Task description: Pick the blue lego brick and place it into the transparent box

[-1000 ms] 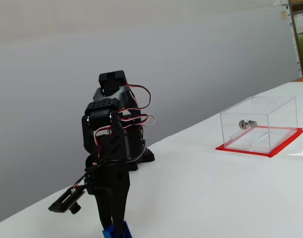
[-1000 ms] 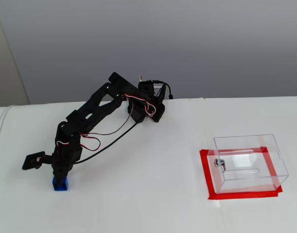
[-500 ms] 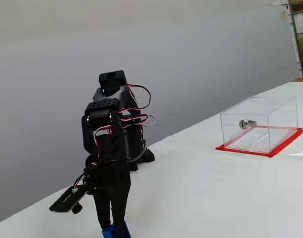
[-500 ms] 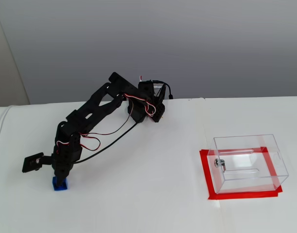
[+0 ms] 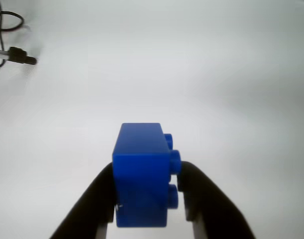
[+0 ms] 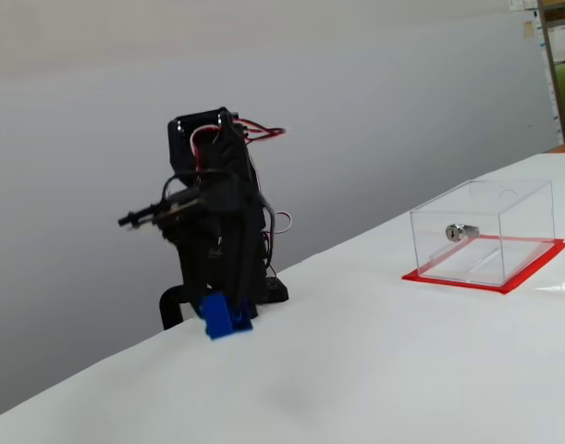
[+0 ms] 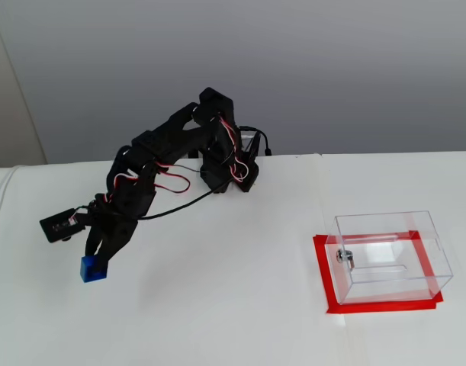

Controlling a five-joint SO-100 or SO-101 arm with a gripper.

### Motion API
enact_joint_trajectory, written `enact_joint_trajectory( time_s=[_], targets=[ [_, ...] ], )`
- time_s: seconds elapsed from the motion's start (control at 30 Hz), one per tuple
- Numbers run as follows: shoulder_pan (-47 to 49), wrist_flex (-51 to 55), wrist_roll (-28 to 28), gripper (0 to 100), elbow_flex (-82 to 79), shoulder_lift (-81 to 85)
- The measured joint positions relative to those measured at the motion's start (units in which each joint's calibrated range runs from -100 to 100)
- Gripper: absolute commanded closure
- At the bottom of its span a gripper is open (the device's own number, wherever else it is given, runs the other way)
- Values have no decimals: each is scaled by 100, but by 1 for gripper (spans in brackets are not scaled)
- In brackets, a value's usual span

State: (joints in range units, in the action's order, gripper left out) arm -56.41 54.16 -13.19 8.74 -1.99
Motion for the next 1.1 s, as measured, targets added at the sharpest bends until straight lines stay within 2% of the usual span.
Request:
enact_joint_trajectory(
  time_s=[0.27, 0.53, 0.8, 1.1],
  targets=[
    [759, 0, 264, 98, -706, 2106],
    [2329, 0, 288, 98, -1386, 3882],
    [5107, 0, 327, 97, -1606, 4575],
    [8237, 0, 1109, 97, -1606, 4592]
  ],
)
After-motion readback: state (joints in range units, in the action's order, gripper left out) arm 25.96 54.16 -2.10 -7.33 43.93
